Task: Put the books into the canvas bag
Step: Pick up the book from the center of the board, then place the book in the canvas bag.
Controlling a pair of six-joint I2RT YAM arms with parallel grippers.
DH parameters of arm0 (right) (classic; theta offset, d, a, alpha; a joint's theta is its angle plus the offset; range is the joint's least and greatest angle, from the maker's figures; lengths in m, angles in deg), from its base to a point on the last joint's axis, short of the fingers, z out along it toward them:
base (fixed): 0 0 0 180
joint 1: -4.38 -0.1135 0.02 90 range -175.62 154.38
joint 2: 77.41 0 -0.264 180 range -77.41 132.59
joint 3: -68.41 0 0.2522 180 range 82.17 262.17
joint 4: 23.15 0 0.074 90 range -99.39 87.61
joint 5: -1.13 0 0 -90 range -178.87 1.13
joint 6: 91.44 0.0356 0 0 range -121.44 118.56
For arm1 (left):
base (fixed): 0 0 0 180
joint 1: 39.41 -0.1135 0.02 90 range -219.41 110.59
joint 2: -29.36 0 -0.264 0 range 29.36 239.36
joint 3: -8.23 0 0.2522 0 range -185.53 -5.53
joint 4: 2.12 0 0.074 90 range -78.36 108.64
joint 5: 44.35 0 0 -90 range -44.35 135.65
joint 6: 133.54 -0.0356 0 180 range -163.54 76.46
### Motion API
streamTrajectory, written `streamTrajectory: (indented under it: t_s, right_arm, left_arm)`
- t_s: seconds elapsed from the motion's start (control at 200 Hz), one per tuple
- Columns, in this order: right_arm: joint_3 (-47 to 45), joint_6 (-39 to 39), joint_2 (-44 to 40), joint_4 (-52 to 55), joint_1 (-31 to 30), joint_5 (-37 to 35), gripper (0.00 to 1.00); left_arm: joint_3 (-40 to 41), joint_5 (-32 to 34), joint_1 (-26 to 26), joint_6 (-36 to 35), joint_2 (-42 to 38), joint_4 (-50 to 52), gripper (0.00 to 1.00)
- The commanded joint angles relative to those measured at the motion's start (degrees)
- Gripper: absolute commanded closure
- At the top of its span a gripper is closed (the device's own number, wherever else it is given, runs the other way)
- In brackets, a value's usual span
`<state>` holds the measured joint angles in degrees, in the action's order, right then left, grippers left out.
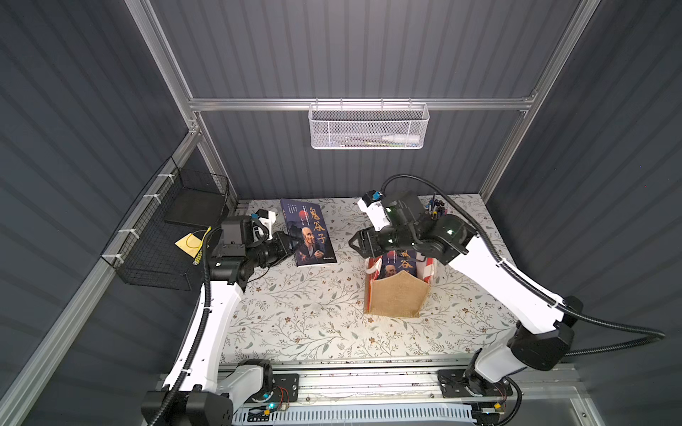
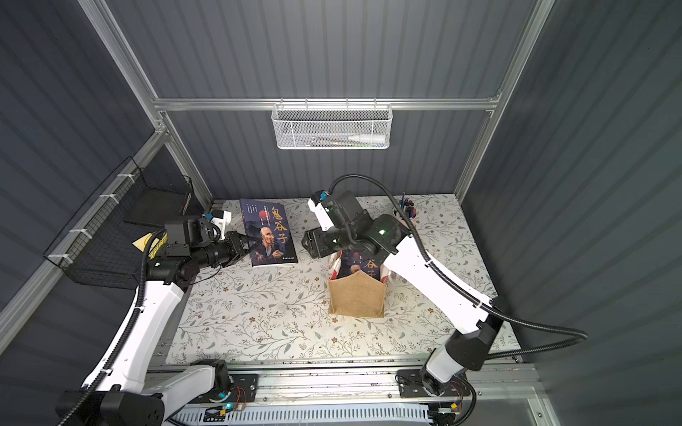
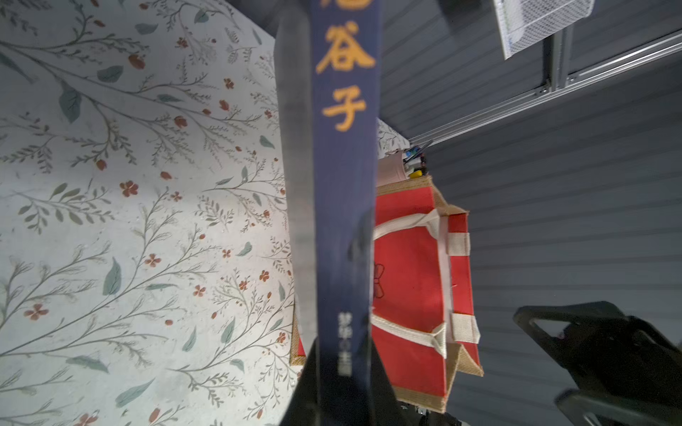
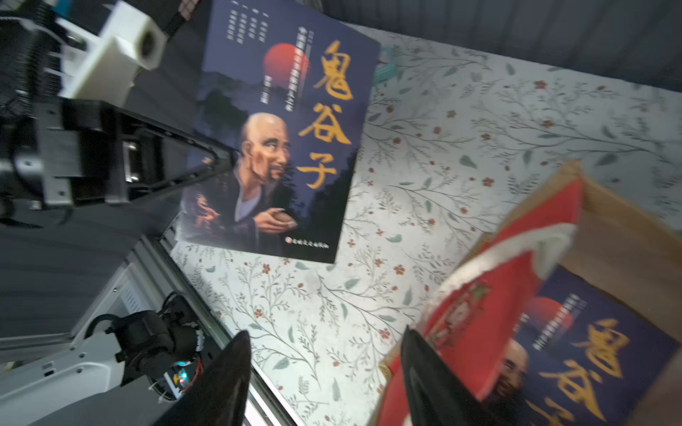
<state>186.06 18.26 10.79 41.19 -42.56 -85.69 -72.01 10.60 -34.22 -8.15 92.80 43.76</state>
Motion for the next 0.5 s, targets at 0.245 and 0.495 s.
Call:
streamTrajectory:
  t_s: [0.245, 0.495]
  right_arm:
    - [-12.5, 4.6, -16.0, 14.7, 21.3, -3.2, 0.26]
    - [-26.0, 6.4, -18.2, 8.8, 29.4, 8.8, 0.26]
  left_arm:
    - [-16.9, 7.8, 17.5, 5.8, 9.5, -9.8, 1.0]
    - [-32.0, 14.3, 31.6, 3.2, 23.1, -10.7, 1.0]
